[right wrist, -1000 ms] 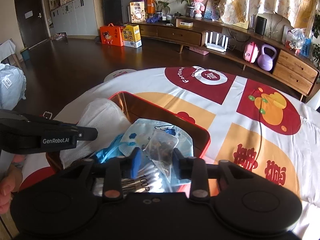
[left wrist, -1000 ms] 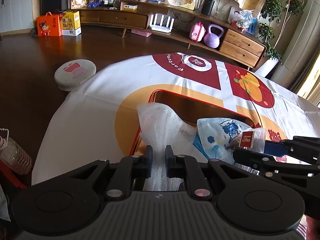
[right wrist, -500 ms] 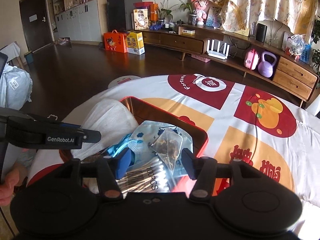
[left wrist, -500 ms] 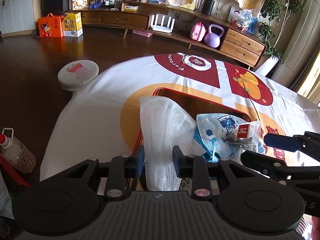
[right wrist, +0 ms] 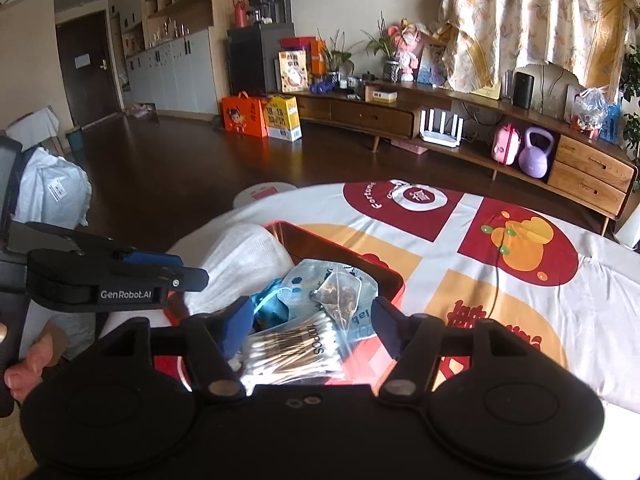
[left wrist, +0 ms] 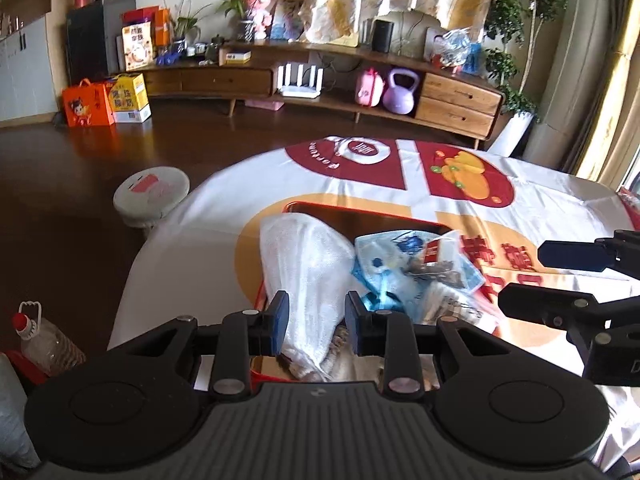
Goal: Organize soft objects
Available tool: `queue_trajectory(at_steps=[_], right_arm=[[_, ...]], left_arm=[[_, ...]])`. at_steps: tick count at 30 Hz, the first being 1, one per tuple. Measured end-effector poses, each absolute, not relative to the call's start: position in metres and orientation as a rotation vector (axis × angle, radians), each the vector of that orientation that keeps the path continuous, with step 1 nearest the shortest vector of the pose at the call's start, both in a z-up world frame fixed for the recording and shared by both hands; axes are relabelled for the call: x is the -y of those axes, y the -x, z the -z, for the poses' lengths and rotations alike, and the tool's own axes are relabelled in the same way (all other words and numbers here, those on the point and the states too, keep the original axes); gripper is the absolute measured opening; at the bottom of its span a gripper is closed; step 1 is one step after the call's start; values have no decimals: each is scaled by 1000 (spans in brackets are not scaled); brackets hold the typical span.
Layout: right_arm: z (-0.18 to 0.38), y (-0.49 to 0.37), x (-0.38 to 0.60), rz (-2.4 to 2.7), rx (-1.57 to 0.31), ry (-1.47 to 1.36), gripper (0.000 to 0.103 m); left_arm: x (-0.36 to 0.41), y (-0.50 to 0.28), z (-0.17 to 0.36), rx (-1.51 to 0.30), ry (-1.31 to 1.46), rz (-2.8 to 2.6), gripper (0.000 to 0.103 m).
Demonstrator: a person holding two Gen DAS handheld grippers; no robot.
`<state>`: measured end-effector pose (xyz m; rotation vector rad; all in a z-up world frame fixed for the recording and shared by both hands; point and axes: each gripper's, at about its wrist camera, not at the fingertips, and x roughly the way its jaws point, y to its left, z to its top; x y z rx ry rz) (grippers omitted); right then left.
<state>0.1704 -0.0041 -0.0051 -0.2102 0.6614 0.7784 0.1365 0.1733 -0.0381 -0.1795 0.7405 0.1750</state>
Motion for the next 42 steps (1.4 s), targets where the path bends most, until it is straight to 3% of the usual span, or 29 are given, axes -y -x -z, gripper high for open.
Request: queue_trajectory(at_steps=[5, 6, 7, 9, 17, 21, 23, 42], right_arm=[[-7, -159, 20, -789, -630, 167, 73], [-9, -156, 23, -792, -624, 162, 74], [-11, -154, 26, -793, -615, 158, 76], [-14, -149, 31, -795, -599, 157, 77], [-22, -130, 54, -794, -557, 117, 93], [-25, -122, 65, -786, -542, 81, 103], [-25, -117, 68, -770, -534, 78, 103], [-13, -96, 99, -639, -529, 14, 103]], left_arm=[[-160, -124, 27, -714, 157, -156, 30], [-157, -122, 25, -712, 148, -155, 36], [-153, -119, 23, -708, 142, -154, 57], [-148, -112, 19, -685, 143, -144, 80], [-129, -91, 7, -645, 142, -114, 81], [-120, -83, 4, -630, 139, -106, 92], [-115, -78, 3, -625, 136, -115, 103], [-85, -42, -7, -576, 127, -82, 103]])
